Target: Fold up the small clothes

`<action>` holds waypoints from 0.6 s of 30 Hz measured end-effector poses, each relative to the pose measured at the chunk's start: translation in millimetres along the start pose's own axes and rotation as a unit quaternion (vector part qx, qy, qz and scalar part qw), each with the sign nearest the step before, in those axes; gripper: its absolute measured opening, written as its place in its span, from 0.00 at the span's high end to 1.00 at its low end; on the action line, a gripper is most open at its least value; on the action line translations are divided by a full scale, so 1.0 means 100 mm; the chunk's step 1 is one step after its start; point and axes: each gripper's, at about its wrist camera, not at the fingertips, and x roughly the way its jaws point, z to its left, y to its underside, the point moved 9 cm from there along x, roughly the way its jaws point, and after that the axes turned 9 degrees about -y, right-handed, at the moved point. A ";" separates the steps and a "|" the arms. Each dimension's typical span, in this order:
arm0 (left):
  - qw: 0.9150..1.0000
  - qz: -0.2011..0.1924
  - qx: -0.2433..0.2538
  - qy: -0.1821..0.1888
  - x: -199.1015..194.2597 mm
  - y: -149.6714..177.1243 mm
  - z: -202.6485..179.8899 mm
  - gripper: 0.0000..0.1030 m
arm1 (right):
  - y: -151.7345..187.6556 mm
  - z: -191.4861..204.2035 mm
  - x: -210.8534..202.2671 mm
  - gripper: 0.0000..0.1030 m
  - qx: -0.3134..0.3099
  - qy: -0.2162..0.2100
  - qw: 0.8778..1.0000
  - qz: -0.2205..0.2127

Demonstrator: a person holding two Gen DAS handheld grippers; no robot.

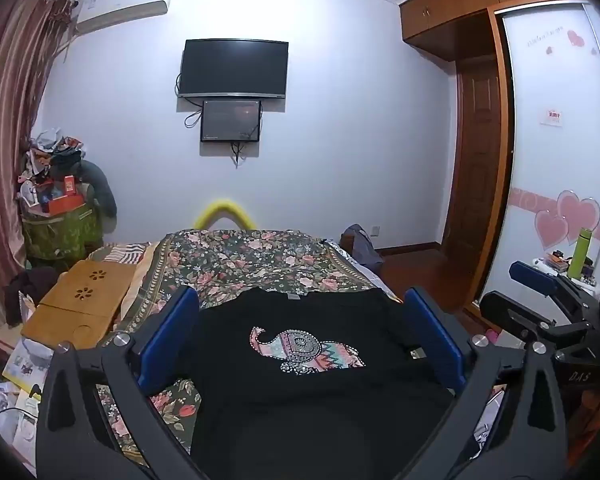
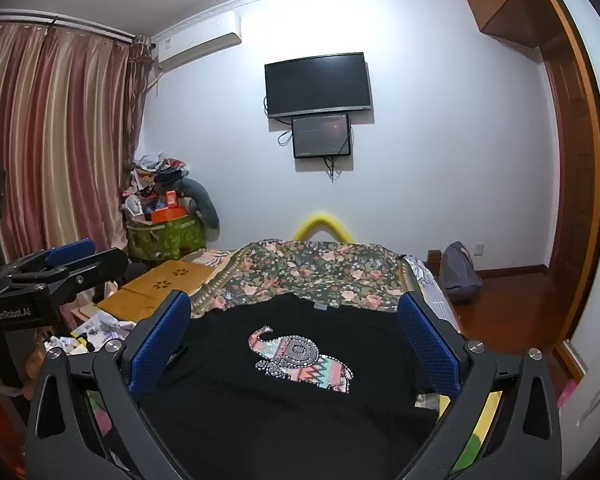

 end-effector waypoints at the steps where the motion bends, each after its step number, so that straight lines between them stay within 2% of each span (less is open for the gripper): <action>1: 1.000 -0.001 0.001 -0.001 0.00 0.00 0.00 0.00 | 0.00 0.00 0.00 0.00 0.000 0.000 1.000 0.000; 18: 1.000 -0.003 0.005 -0.010 0.01 0.03 -0.01 0.00 | 0.07 -0.03 0.05 0.00 0.006 0.000 1.000 0.007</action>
